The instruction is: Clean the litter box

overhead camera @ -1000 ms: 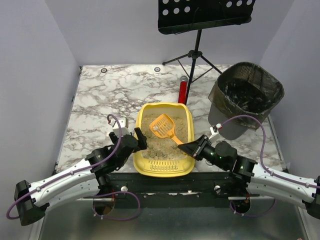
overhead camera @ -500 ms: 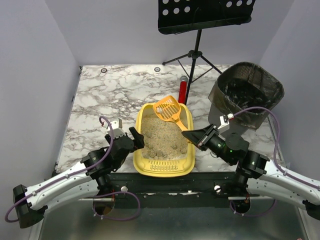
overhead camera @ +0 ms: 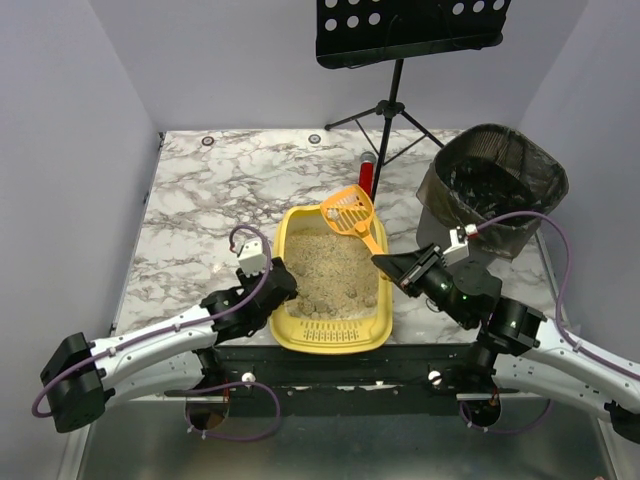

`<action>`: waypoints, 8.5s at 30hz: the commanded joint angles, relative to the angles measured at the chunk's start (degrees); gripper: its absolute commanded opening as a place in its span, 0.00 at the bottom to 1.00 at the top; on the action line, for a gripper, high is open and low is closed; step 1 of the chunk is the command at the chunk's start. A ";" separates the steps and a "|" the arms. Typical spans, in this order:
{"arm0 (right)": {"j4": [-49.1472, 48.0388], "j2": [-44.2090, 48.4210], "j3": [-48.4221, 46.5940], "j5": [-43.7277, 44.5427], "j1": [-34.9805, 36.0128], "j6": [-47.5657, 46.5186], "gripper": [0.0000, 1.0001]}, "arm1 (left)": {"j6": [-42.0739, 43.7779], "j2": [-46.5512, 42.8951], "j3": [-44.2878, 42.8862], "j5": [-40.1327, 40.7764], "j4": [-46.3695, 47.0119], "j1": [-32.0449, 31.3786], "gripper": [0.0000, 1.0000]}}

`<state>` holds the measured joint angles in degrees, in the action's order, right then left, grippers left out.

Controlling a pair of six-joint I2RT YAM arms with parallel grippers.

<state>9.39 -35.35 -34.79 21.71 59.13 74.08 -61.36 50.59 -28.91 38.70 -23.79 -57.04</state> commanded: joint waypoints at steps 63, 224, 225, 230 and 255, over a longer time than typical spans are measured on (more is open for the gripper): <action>44.58 -20.89 -40.80 40.24 -16.16 -65.47 0.01 | 5.29 -12.62 -1.15 -0.55 -8.11 -0.27 0.99; -37.50 10.39 30.82 -13.89 -12.55 -1.40 0.01 | 4.32 -7.87 -4.58 -3.01 3.22 1.66 0.99; -38.21 11.00 31.35 -13.72 -12.64 -0.88 0.01 | 4.58 -7.87 -4.41 -3.19 3.75 1.58 0.99; -43.47 12.68 36.96 -12.14 -12.64 1.59 0.01 | 4.76 -7.52 -3.88 -3.89 4.81 1.75 0.99; -42.06 10.50 38.83 -11.77 -12.64 4.68 0.01 | 5.38 -3.92 -2.65 -5.83 8.58 1.75 0.99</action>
<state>-32.86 -22.37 -2.81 9.98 46.50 79.11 -56.55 46.19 -32.67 33.80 -16.73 -55.55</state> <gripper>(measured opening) 0.250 0.990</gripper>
